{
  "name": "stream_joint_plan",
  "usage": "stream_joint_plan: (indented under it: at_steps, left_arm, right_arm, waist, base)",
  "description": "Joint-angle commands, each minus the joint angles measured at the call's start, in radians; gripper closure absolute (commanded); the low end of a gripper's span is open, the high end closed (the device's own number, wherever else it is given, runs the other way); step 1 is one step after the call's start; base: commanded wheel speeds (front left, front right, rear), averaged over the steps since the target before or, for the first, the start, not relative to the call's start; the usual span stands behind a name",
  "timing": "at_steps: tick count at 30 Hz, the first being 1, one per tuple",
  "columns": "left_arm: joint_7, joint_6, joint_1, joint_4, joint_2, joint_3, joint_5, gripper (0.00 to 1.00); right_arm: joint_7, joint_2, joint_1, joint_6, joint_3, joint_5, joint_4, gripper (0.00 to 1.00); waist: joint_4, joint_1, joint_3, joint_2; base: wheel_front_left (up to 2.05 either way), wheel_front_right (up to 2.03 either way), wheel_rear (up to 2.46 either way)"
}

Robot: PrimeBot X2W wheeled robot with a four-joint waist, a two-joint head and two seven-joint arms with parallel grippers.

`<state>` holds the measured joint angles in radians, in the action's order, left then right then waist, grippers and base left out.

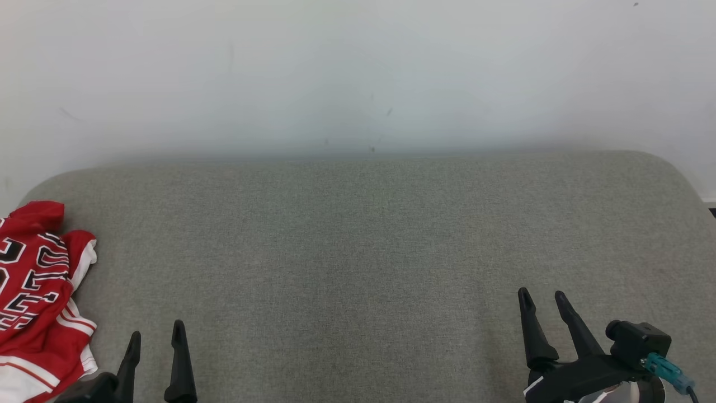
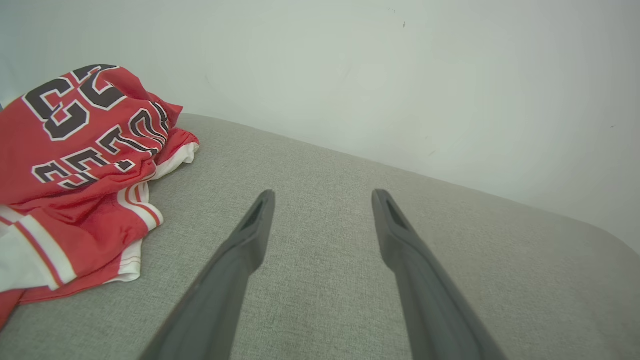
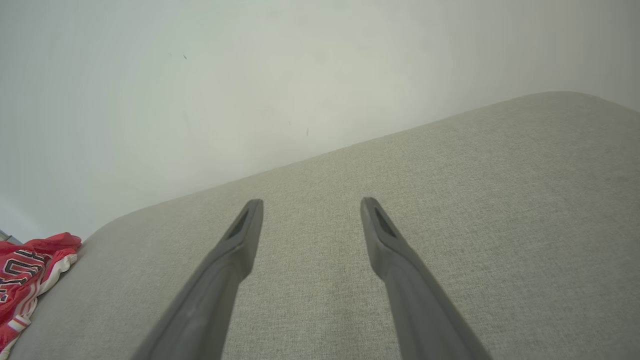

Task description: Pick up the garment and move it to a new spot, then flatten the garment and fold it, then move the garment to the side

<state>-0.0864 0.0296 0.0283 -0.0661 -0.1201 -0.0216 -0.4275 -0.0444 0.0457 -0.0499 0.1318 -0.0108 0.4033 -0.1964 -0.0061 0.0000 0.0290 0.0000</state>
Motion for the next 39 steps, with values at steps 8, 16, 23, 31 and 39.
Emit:
stream_joint_plan:
  at_steps: [8, 16, 23, 31, 39]
  left_arm:
    - [-0.006, 0.022, 0.027, 0.02, -0.014, -0.008, 0.099, 0.0]
    - [-0.004, 0.029, 0.019, 0.029, -0.023, -0.019, 0.154, 0.0]
    - [-0.01, 0.033, 0.02, 0.043, -0.035, -0.021, 0.199, 0.0]
    - [-0.02, 0.029, 0.021, 0.061, -0.046, -0.018, 0.233, 0.0]
    - [-0.034, 0.046, 0.035, 0.08, -0.054, -0.007, 0.267, 0.0]
  right_arm:
    - [0.004, 0.006, 0.005, -0.002, -0.027, -0.14, 0.035, 0.0]
    - [0.002, 0.006, 0.021, -0.002, -0.026, -0.199, 0.053, 0.0]
    - [-0.01, 0.006, 0.028, -0.002, -0.022, -0.25, 0.073, 0.0]
    - [-0.026, 0.006, 0.038, -0.002, 0.004, -0.277, 0.087, 0.0]
    - [-0.04, 0.006, 0.051, -0.002, 0.012, -0.313, 0.096, 0.0]
  waist:
    - [-0.007, 0.0, 0.001, 0.0]
    - [-0.002, 0.0, 0.0, 0.0]
    - [0.0, 0.0, -0.001, 0.0]
    - [-0.002, 0.0, -0.001, 0.0]
    - [-0.004, 0.0, 0.006, 0.0]
  base:
    - [0.0, 0.0, 0.0]
    - [0.0, 0.0, 0.0]
    - [0.0, 0.0, 0.0]
    - [0.0, 0.0, 0.0]
    - [0.0, 0.0, 0.0]
